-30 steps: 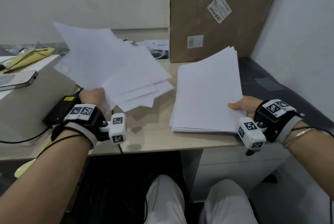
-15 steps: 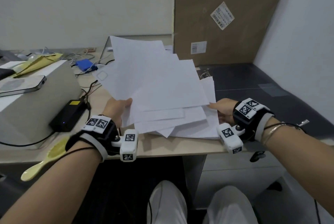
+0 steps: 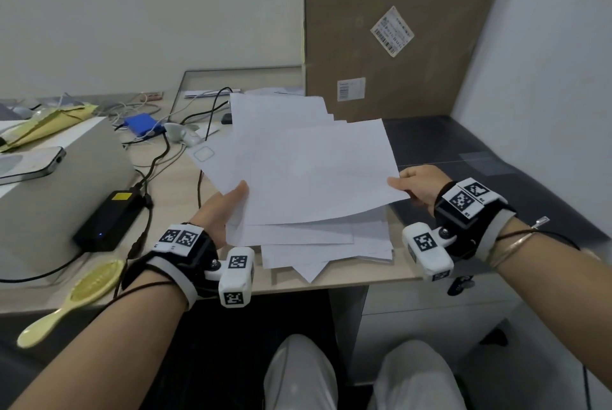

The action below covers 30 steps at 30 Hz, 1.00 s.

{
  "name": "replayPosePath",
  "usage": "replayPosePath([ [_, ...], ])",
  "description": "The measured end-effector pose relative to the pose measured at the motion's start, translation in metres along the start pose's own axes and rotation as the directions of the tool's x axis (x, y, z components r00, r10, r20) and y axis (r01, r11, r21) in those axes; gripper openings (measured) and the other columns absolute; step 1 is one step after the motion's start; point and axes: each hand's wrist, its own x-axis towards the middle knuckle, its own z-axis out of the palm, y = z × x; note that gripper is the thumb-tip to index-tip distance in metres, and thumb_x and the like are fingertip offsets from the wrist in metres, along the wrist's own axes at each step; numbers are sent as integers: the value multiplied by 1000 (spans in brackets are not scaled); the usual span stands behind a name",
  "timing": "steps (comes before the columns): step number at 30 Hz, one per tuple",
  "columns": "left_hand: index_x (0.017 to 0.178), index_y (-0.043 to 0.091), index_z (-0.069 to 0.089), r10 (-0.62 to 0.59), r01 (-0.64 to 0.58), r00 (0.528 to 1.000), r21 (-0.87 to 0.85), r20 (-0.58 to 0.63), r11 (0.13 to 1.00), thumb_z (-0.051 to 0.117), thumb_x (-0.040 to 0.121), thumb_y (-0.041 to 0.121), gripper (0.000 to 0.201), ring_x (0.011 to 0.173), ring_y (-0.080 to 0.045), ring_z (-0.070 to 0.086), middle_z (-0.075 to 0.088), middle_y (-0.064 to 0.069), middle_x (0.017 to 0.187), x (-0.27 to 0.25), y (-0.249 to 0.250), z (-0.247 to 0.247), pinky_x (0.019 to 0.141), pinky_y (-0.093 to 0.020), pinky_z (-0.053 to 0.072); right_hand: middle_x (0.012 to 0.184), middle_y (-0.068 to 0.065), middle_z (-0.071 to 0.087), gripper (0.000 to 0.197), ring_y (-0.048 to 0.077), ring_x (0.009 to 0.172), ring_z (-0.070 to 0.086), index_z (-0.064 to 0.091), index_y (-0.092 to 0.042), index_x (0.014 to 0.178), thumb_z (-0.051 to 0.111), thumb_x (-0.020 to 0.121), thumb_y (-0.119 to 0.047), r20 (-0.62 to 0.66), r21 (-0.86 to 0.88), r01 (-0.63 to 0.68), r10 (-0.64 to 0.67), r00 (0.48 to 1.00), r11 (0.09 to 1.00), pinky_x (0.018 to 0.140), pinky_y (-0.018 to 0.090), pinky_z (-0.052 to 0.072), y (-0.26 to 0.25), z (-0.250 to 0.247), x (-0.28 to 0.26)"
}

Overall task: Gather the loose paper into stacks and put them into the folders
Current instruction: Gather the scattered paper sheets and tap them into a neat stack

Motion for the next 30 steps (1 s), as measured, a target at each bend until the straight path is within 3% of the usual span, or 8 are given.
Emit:
replayPosePath([
  [5,127,7,54,-101,98,994,-65,-46,993,50,97,40,45,102,-31,63,64,-15,123,2,2,4,82,-46,51,62,4,44,31,8,41,38,45,-12,63,60,90,-8,-30,237,-74,83,996,969,31,12,20,10,-6,-3],
  [10,131,7,50,-164,159,982,-68,-88,985,46,100,31,40,114,-34,58,60,-16,128,2,2,6,97,-49,44,71,8,57,23,3,30,44,47,-9,71,52,93,-2,-7,498,-160,189,982,852,29,12,20,9,-6,-10],
  [14,127,4,52,-189,185,980,-62,-58,981,50,96,12,33,97,-32,62,64,-16,118,2,-6,13,90,-49,48,54,8,67,13,8,39,63,50,-5,80,54,91,1,113,577,-252,229,967,777,28,13,31,0,25,-29],
  [18,113,7,54,-243,242,970,-83,-4,967,57,92,16,23,82,-30,63,66,-14,101,-4,-10,25,61,-39,55,48,12,66,5,14,37,63,49,-2,89,49,94,-1,296,492,-402,286,911,772,30,13,39,-6,65,-53],
  [21,119,8,57,-245,244,970,-120,12,962,61,89,13,30,97,-31,65,66,-15,115,-3,-13,33,82,-45,53,56,14,69,11,14,37,61,48,-1,97,44,98,-11,447,357,-496,322,835,791,29,13,36,-7,85,-61],
  [26,101,3,58,-251,251,968,7,-25,968,56,92,1,9,90,-28,64,68,-14,98,3,-13,42,83,-44,50,56,4,70,35,3,32,52,59,-7,81,40,100,-31,600,1,-401,320,733,916,31,11,27,-17,88,-68],
  [28,110,-2,57,-245,257,965,149,-91,955,59,90,3,21,101,-31,62,64,-19,117,11,-14,37,93,-47,49,59,1,70,33,2,35,51,60,-10,79,45,98,-32,570,-100,-290,293,768,952,33,12,26,-20,76,-66],
  [30,122,-5,54,-114,159,976,253,-183,954,63,85,1,39,107,-36,62,61,-22,123,25,-16,26,93,-46,51,70,1,71,25,4,46,58,61,-13,81,51,95,-31,425,-140,-132,180,887,981,40,15,33,-17,59,-52],
])
